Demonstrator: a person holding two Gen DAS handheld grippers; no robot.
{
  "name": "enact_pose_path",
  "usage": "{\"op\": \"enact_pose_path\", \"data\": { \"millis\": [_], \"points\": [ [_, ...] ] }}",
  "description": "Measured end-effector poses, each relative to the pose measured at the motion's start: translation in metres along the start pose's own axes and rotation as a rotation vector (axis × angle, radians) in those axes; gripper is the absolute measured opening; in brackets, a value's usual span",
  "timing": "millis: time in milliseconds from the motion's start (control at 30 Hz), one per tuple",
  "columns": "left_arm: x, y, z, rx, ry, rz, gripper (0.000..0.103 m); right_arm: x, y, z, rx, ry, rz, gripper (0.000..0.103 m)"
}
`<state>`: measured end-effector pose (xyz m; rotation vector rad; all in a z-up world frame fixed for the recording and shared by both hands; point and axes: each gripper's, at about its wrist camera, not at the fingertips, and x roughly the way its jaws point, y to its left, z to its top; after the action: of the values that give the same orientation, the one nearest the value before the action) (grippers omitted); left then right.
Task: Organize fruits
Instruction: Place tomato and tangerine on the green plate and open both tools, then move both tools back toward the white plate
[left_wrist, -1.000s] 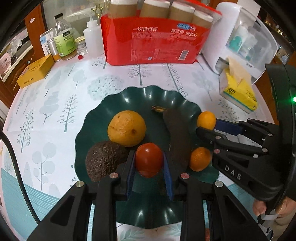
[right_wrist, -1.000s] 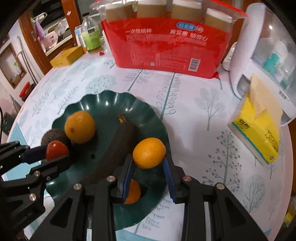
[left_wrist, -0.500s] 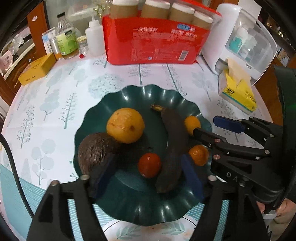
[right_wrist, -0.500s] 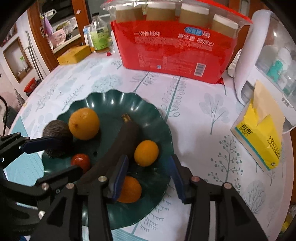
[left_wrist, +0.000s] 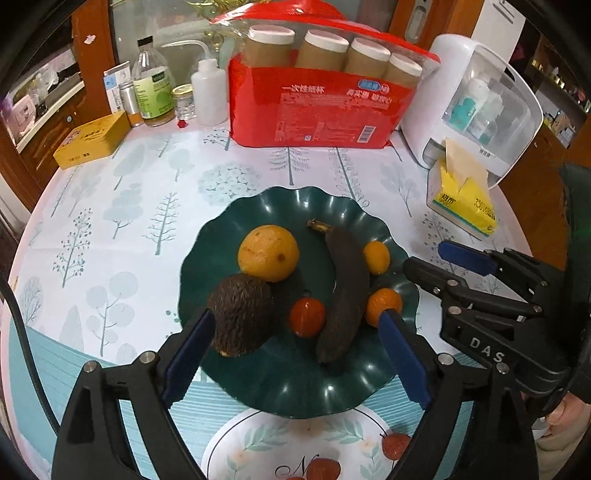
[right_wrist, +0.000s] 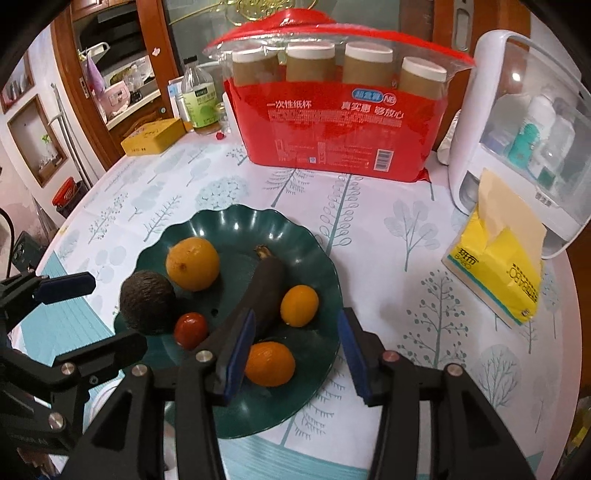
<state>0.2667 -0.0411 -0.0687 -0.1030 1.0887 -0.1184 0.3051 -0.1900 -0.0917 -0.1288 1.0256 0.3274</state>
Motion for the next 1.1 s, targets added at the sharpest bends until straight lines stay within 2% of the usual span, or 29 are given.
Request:
{"op": "enact_pose_path", "data": {
  "millis": [367,800,1100],
  "points": [
    [-0.051,0.014,-0.012,-0.028,-0.077,0.039,0.092,-0.044,0.002,-0.014,0.100,-0.028,-0.001,0.047],
    [-0.121,0.023,-0.043,-0.020,-0.158,0.068,0.092,-0.113,0.027,-0.044,0.141,-0.095,0.008,0.048],
    [-0.135,0.022,-0.068,0.000,-0.152,0.070,0.092,-0.138,0.044,-0.074,0.149,-0.116,0.012,0.047]
  ]
}}
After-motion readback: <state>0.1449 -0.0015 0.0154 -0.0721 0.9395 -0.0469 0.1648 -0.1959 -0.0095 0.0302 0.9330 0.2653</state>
